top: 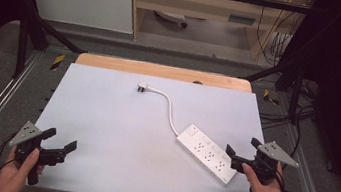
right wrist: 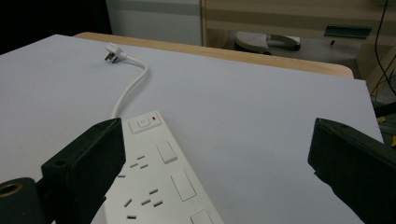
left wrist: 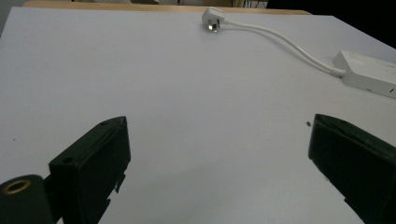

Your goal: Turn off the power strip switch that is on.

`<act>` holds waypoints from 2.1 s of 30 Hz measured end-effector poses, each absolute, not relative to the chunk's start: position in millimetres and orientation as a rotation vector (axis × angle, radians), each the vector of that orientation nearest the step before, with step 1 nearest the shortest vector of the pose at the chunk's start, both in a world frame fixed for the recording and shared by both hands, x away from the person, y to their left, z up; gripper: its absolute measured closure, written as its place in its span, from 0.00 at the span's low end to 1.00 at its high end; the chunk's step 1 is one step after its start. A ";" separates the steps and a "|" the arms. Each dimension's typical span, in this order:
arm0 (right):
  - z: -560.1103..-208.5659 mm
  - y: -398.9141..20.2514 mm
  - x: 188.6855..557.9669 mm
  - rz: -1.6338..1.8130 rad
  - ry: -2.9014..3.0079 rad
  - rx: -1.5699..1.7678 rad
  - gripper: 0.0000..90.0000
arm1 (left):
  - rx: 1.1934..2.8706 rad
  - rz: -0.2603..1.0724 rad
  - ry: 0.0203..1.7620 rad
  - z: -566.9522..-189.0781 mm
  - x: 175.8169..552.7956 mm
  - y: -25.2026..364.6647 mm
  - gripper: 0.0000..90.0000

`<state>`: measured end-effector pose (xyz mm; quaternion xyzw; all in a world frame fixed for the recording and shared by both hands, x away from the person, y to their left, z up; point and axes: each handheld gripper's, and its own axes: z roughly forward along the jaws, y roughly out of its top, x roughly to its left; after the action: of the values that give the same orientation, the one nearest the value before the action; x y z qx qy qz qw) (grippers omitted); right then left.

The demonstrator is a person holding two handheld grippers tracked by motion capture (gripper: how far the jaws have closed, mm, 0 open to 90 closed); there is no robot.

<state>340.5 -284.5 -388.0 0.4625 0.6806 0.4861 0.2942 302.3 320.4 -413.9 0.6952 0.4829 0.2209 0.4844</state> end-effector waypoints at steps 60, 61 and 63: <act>-355.0 -240.6 394.2 1.234 2.032 1.196 0.05 | 1.734 0.530 1.157 -416.0 302.1 316.2 0.06; -354.7 -239.2 395.4 1.231 2.032 1.198 0.05 | 1.734 0.530 1.157 -416.1 302.1 316.1 0.06; -354.6 -238.7 395.9 1.231 2.031 1.196 0.05 | 1.736 0.530 1.156 -416.0 302.1 316.0 0.06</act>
<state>395.9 -238.7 -354.6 0.4368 0.7417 0.4497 0.2387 302.1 316.0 -416.0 0.7098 0.4728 0.2169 0.4750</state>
